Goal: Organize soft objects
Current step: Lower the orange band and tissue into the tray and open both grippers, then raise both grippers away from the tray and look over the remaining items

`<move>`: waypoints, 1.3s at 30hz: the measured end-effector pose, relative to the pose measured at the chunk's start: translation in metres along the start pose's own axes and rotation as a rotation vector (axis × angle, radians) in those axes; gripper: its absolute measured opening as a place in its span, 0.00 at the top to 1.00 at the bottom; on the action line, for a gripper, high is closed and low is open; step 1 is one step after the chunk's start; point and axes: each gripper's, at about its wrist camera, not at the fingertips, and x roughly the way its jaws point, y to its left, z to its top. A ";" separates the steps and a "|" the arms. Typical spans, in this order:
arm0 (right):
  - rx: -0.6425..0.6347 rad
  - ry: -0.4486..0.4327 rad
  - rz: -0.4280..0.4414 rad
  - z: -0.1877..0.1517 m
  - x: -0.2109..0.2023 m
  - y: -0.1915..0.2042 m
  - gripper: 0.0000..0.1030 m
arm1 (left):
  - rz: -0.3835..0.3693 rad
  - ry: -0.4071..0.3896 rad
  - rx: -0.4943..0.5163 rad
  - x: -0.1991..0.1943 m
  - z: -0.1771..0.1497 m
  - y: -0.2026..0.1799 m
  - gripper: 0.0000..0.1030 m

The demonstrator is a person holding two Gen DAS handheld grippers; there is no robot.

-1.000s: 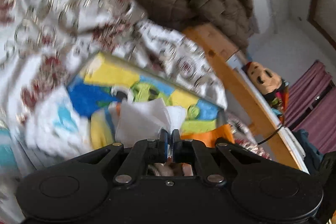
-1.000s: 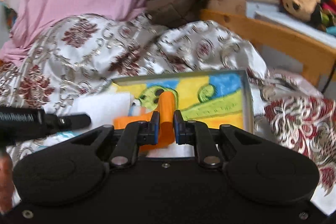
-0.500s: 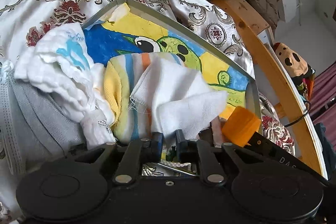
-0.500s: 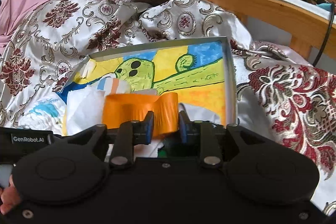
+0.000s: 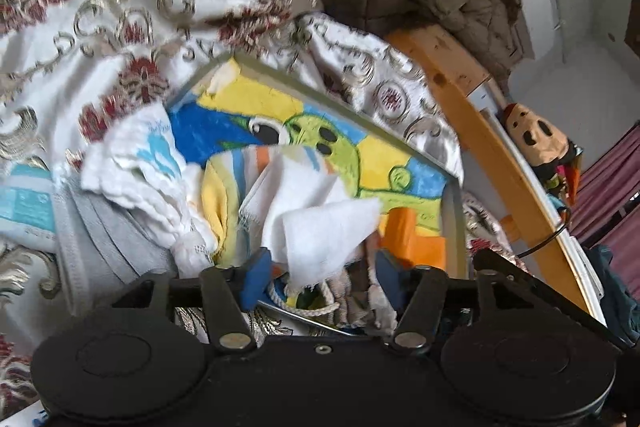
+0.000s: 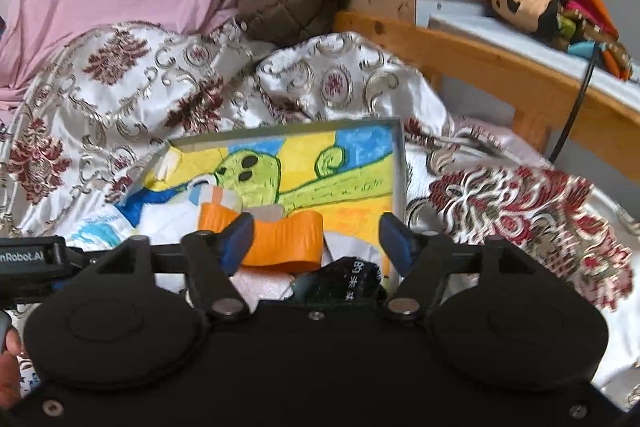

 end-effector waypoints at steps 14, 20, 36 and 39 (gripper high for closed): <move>0.004 -0.131 0.095 0.014 -0.119 -0.004 0.01 | 0.006 -0.169 0.160 -0.109 -0.020 -0.043 0.10; 0.002 -0.176 0.135 0.011 -0.171 0.003 0.01 | 0.024 -0.246 0.260 -0.158 -0.044 -0.062 0.02; -0.022 -0.237 0.173 -0.049 -0.274 0.022 0.01 | 0.111 -0.286 0.426 -0.238 -0.106 -0.055 0.01; -0.021 -0.218 0.165 -0.070 -0.279 0.024 0.01 | 0.136 -0.264 0.434 -0.240 -0.117 -0.044 0.01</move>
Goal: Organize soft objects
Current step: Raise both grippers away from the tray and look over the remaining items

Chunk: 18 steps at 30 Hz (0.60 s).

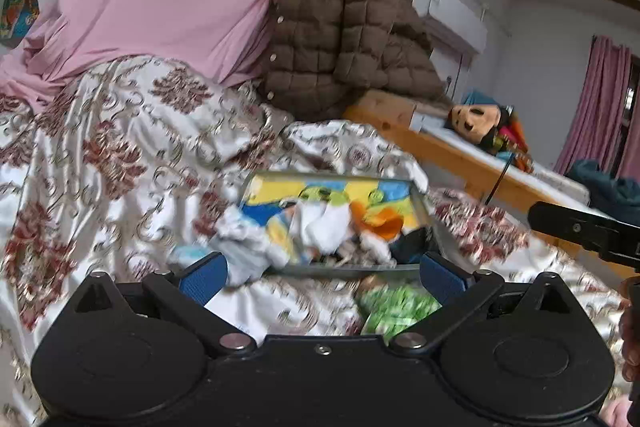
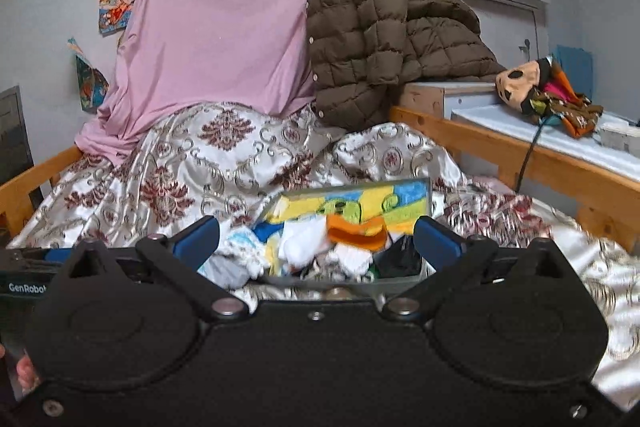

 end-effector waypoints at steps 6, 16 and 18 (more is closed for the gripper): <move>-0.016 0.047 -0.031 -0.041 0.001 0.009 0.01 | 0.036 0.072 0.045 0.000 -0.025 0.012 0.01; -0.037 0.111 -0.070 -0.081 0.005 0.024 0.01 | 0.097 0.185 0.024 0.004 -0.061 0.029 0.01; -0.043 0.123 -0.076 -0.088 0.006 0.025 0.01 | 0.120 0.215 0.010 0.006 -0.067 0.033 0.01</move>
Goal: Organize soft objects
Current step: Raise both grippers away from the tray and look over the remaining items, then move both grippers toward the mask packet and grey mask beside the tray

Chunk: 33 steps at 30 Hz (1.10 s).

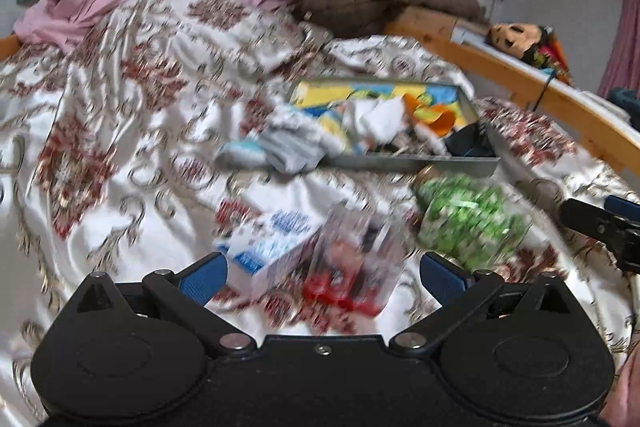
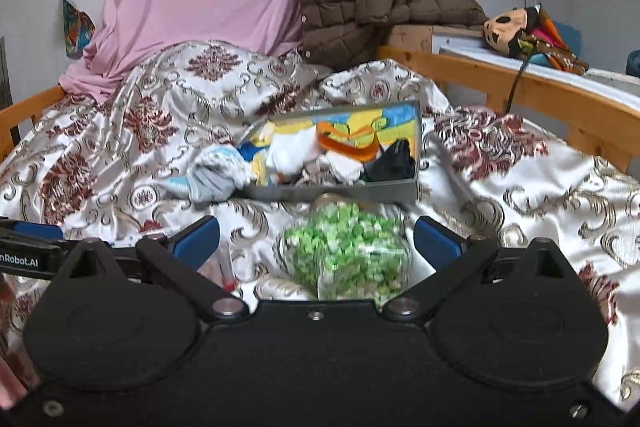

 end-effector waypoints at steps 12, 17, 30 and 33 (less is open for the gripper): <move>-0.029 0.103 0.031 -0.036 0.023 0.005 0.01 | 0.088 0.141 -0.060 0.014 -0.011 0.009 0.01; -0.063 0.135 0.076 -0.046 0.027 0.016 0.01 | 0.130 0.196 -0.062 0.021 -0.012 0.008 0.01; -0.076 0.144 0.152 -0.053 0.038 0.031 0.01 | 0.184 0.307 -0.050 0.035 -0.017 0.007 0.01; -0.091 0.140 0.153 -0.051 0.045 0.032 0.01 | 0.171 0.313 -0.055 0.037 -0.015 0.008 0.01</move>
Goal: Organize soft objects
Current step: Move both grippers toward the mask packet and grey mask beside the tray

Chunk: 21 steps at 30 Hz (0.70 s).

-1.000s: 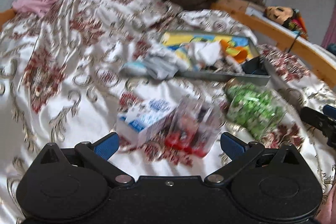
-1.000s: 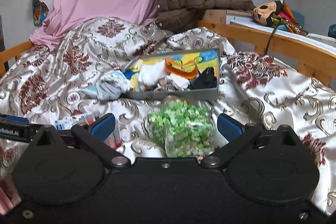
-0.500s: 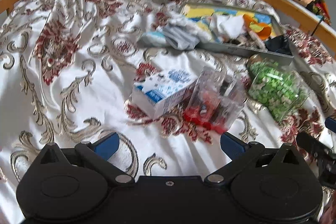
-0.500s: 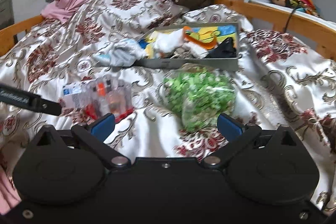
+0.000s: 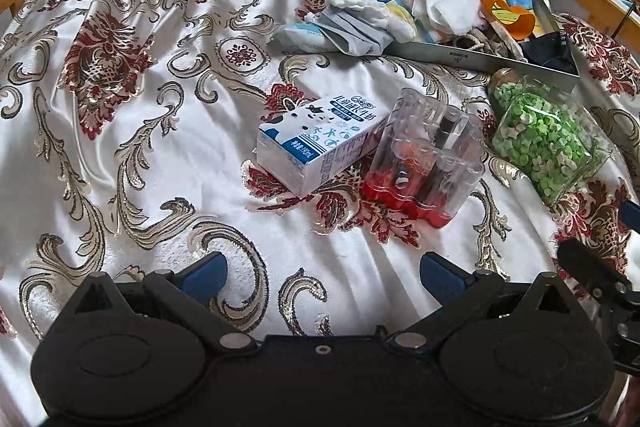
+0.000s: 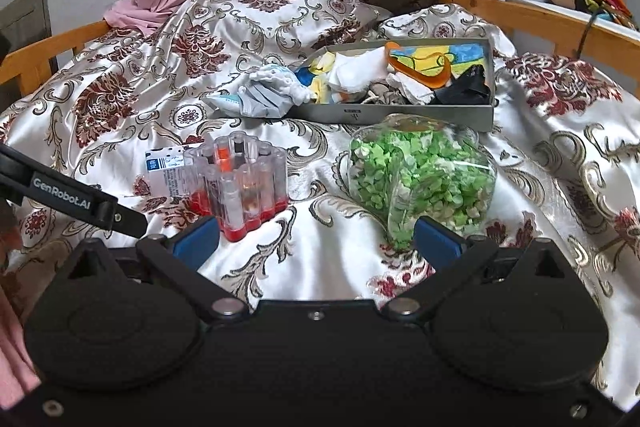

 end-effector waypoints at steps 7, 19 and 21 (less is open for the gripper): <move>-0.010 -0.030 -0.003 0.007 0.015 0.006 0.01 | -0.002 0.016 -0.006 0.002 0.002 0.001 0.01; -0.043 -0.088 -0.017 0.019 0.036 0.016 0.01 | -0.007 -0.041 -0.039 -0.004 0.011 0.008 0.01; -0.042 -0.096 -0.009 0.023 0.042 0.015 0.01 | 0.003 -0.067 -0.047 -0.006 0.014 0.010 0.01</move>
